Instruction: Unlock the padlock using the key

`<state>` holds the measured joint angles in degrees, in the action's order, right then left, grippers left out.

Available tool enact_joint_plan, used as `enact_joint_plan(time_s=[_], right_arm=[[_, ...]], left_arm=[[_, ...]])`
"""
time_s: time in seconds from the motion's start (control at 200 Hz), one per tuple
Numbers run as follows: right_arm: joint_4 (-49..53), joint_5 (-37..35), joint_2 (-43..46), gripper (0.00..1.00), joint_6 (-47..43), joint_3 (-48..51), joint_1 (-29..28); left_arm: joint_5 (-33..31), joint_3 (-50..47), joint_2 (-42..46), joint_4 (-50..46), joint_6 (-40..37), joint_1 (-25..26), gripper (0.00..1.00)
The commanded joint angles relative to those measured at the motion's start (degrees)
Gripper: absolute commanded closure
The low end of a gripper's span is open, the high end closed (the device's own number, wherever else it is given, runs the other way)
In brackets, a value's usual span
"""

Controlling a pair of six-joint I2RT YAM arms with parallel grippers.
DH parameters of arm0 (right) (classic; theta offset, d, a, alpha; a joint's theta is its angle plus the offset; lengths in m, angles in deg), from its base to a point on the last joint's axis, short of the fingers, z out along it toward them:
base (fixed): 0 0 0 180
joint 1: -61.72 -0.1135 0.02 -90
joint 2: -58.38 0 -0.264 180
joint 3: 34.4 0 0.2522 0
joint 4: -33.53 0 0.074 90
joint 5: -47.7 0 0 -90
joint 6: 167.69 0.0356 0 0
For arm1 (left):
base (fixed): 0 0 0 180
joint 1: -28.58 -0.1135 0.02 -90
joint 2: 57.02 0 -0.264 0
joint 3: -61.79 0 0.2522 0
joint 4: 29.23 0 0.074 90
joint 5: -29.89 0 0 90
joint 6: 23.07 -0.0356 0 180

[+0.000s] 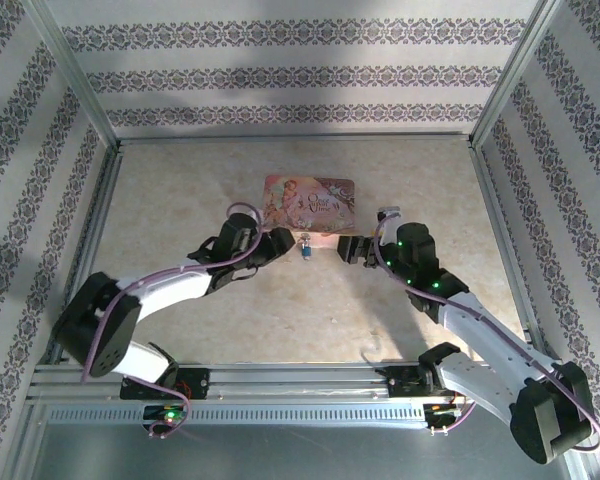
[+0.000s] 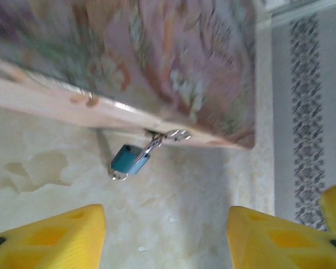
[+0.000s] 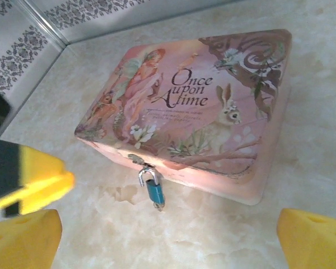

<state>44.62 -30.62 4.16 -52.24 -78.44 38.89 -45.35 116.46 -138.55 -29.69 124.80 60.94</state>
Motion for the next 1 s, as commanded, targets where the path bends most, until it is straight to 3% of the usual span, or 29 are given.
enact_joint_plan(time_s=[0.0, 0.125, 0.33, 0.53, 0.69, 0.994], right_arm=[[0.66, 8.31, -2.03, 0.02, 3.84, -2.01, 4.01], [0.21, 13.97, -6.98, 0.02, 7.07, -3.39, 9.65], [-1.53, 17.37, -16.93, 0.02, 6.96, -7.33, 11.84], [-2.95, 20.02, -27.14, 0.02, 7.39, -13.09, 12.19], [-3.81, 22.1, -33.7, 0.02, 7.52, -17.6, 12.11], [-3.44, 25.49, -41.47, 0.04, 5.76, -24.91, 11.05]], left_arm=[[-4.01, 1.97, 5.07, -9.43, -9.03, -3.7, 0.31], [-1.09, 3.2, 6.93, -12.26, -12.74, -10.24, 0.2], [12.23, 7.15, -1.09, -8.32, -14.83, -18.55, 0.18], [21.26, 15.63, -14.01, -7.23, -16.42, -19.03, 0.16], [23.99, 21.24, -21.38, -9.01, -17.61, -18.83, 0.21], [25.65, 20.09, -20.75, -8.27, -16.54, -16.4, 0.27]])
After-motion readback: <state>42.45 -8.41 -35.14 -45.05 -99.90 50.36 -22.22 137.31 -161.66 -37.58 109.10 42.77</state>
